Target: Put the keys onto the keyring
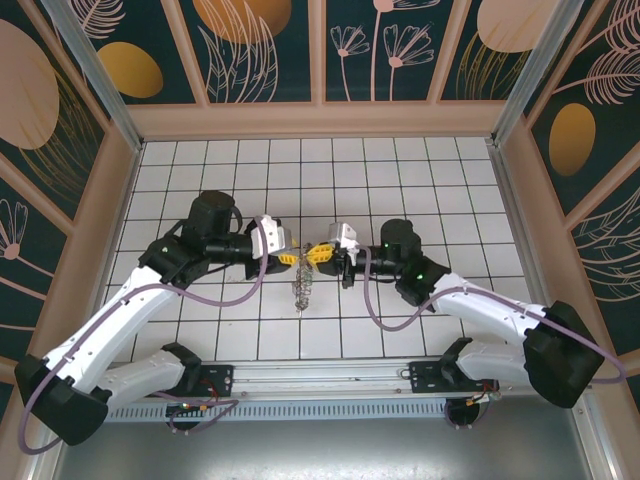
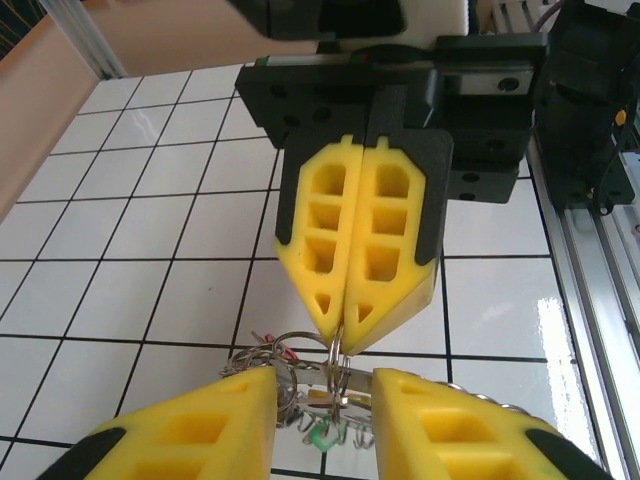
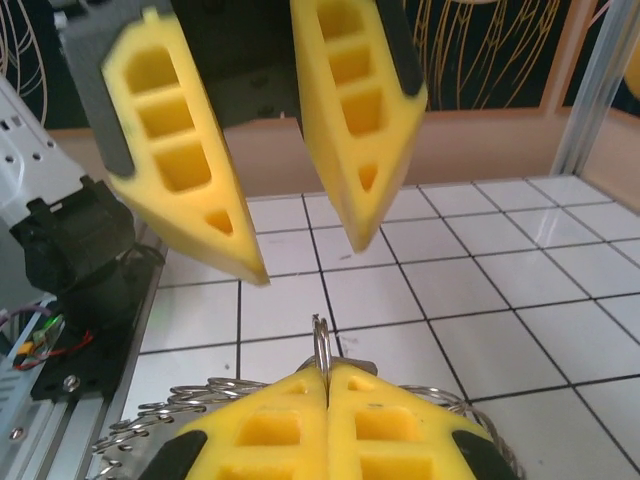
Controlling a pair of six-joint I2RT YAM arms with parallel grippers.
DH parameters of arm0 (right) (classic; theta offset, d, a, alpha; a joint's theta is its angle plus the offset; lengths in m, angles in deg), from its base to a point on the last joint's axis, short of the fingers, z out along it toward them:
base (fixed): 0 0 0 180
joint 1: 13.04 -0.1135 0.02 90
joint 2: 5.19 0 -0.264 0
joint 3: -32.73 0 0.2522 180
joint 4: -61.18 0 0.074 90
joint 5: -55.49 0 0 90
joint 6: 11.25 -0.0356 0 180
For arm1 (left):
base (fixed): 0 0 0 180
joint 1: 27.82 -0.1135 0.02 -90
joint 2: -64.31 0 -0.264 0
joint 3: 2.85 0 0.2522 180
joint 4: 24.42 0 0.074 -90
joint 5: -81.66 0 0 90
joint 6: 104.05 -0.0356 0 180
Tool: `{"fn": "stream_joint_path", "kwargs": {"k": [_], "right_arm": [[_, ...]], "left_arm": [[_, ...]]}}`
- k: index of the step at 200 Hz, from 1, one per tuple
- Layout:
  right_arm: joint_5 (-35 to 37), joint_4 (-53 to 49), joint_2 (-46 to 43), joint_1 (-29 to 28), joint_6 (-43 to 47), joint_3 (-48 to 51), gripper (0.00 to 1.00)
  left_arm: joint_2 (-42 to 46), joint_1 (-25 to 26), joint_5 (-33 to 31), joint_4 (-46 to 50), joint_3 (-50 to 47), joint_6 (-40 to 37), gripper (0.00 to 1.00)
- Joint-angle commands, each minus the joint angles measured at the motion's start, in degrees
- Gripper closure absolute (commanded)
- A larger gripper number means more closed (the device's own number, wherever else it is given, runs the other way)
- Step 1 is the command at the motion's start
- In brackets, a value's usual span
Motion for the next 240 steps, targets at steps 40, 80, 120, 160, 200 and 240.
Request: {"fn": "stream_joint_path", "kwargs": {"k": [40, 80, 120, 160, 200, 240], "right_arm": [[1.5, 11.6, -2.1, 0.3, -4.8, 1.4, 1.00], [3.1, 18.2, -1.9, 0.3, -8.1, 3.4, 1.00], [0.5, 3.4, -3.1, 0.3, 1.2, 0.3, 1.00], [-0.8, -17.1, -1.8, 0.7, 14.3, -7.0, 0.77], [-0.8, -22.9, 1.3, 0.7, 18.0, -10.8, 0.75], [-1.2, -21.7, 3.3, 0.6, 17.2, -11.8, 0.76]], "left_arm": [[-4.0, 0.3, 5.4, -5.5, -0.9, 4.1, 0.70], [-5.1, 0.2, 7.4, -5.9, -0.9, 3.8, 0.96], [-4.3, 0.3, 3.9, -2.4, 0.0, 0.3, 1.00], [-7.9, 0.2, 1.0, 8.2, 5.9, -6.8, 1.00], [-10.6, 0.3, -1.1, 12.3, 9.8, -9.6, 1.00], [-11.6, 0.5, -0.5, 12.8, 10.7, -10.3, 1.00]]}}
